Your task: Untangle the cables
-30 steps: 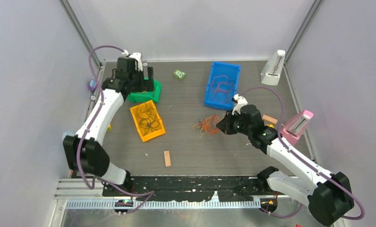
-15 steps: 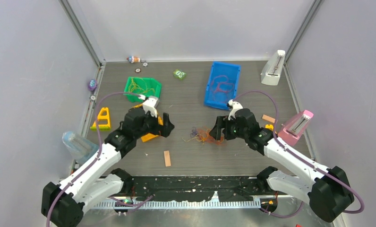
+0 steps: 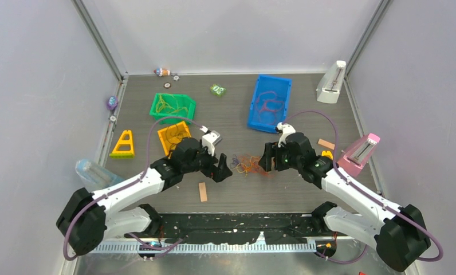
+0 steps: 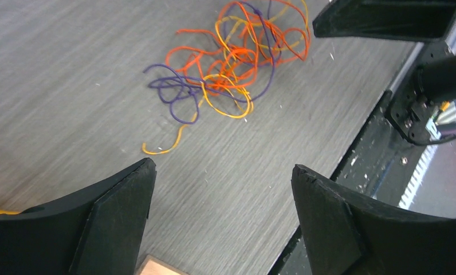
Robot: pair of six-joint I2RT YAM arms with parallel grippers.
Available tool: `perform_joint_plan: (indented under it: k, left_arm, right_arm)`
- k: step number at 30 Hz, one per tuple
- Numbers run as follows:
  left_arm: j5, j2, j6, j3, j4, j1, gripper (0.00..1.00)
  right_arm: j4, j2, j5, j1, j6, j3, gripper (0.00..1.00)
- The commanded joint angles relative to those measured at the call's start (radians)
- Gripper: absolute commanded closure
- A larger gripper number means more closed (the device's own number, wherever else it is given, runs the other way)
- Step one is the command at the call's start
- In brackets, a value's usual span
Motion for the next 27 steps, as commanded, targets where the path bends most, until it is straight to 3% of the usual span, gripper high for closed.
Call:
perform_joint_plan:
  k: [1,12,16,18,19,21,22,27]
  left_arm:
    - [0.123,0.084,0.011,0.033,0.062,-0.006,0.16]
    - [0.129,0.343,-0.025,0.181,0.098,-0.006,0.22]
    - [0.145,0.452,-0.062,0.237,0.107,-0.011,0.22]
    - [0.159,0.492,-0.074,0.252,0.117,-0.019,0.22]
    - [0.158,0.503,-0.078,0.253,0.123,-0.024,0.21]
    - [0.157,0.514,-0.088,0.246,0.142,-0.027,0.2]
    - [0.156,0.513,-0.091,0.238,0.154,-0.027,0.19]
    - [0.152,0.487,-0.088,0.202,0.19,-0.027,0.13]
  right_arm:
    - [0.011,-0.018,-0.052,0.005,-0.039,0.02,0.29]
    - [0.022,0.159,0.033,0.005,-0.008,0.086,0.42]
    - [0.059,0.22,-0.006,0.022,0.027,0.075,0.45]
    - [0.089,0.226,-0.029,0.037,0.042,0.06,0.52]
    - [0.098,0.228,-0.056,0.042,0.047,0.053,0.68]
    - [0.121,0.219,-0.108,0.066,0.05,0.047,0.89]
    - [0.138,0.201,-0.124,0.074,0.048,0.045,0.93]
    - [0.218,0.079,-0.251,0.115,0.051,-0.002,0.95]
